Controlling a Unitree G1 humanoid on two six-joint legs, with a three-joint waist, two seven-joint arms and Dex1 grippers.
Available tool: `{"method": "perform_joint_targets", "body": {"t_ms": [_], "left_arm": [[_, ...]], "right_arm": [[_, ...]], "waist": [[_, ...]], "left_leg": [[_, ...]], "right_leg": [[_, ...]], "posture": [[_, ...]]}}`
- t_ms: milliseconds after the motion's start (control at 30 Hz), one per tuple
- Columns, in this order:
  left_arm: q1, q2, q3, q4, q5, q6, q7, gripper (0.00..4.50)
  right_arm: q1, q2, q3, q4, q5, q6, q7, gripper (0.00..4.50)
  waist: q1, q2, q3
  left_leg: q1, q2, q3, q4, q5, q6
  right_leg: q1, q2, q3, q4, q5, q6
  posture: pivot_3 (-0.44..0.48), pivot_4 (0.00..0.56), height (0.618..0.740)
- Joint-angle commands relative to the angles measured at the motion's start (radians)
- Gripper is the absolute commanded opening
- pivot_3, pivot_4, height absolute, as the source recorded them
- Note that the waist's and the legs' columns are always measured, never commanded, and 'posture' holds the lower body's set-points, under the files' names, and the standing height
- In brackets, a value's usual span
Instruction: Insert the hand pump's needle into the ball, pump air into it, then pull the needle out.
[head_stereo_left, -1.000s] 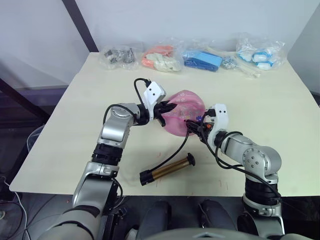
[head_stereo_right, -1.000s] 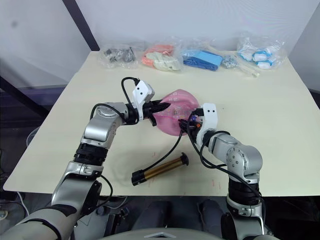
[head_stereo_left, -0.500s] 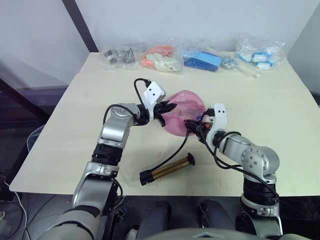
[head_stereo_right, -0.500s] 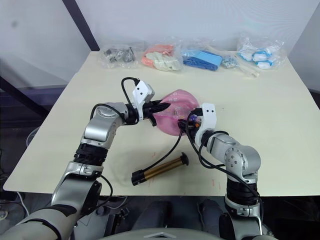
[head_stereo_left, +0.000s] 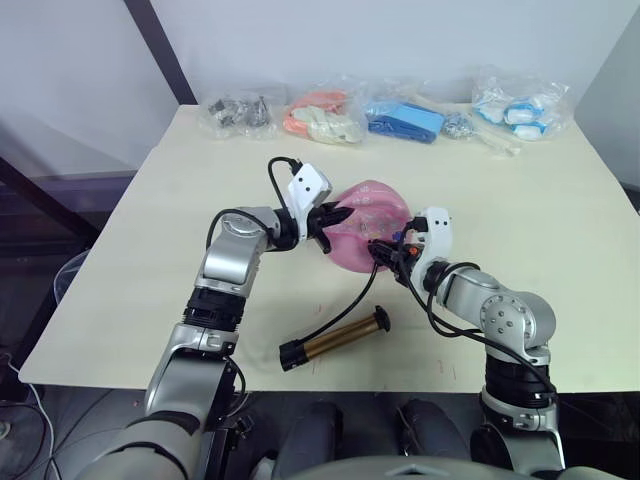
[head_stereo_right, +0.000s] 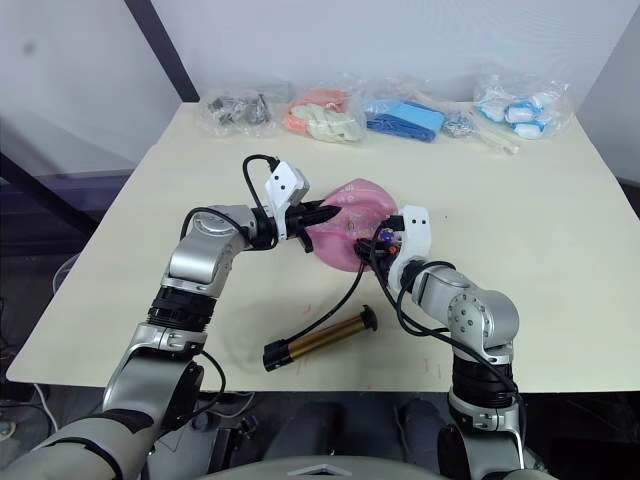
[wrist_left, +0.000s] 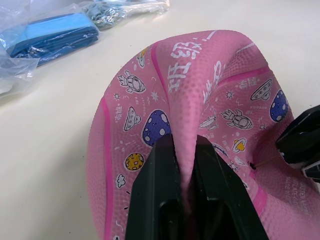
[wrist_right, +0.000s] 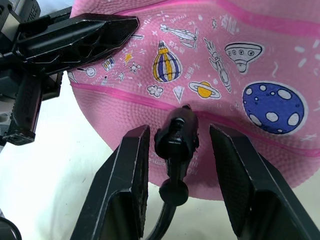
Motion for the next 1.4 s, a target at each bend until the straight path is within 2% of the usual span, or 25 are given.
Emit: {"method": "perform_joint_targets", "body": {"t_ms": [33, 1400], "left_arm": [[0.051, -0.009, -0.07, 0.063, 0.02, 0.045, -0.01, 0.0], [0.052, -0.012, -0.076, 0.06, 0.022, 0.046, -0.011, 0.0]], "right_arm": [[-0.025, 0.007, 0.007, -0.016, 0.017, -0.026, 0.001, 1.96], [-0.019, -0.018, -0.004, -0.028, 0.039, -0.022, -0.003, 1.96]], "waist": [[0.0, 0.0, 0.0], [0.0, 0.0, 0.0]], "left_leg": [[0.0, 0.0, 0.0, 0.0, 0.0, 0.0], [0.0, 0.0, 0.0, 0.001, 0.0, 0.0]], "right_leg": [[0.0, 0.0, 0.0, 0.0, 0.0, 0.0], [0.0, 0.0, 0.0, 0.001, 0.0, 0.0]], "posture": [[0.0, 0.15, 0.74], [0.0, 0.15, 0.74]]}}
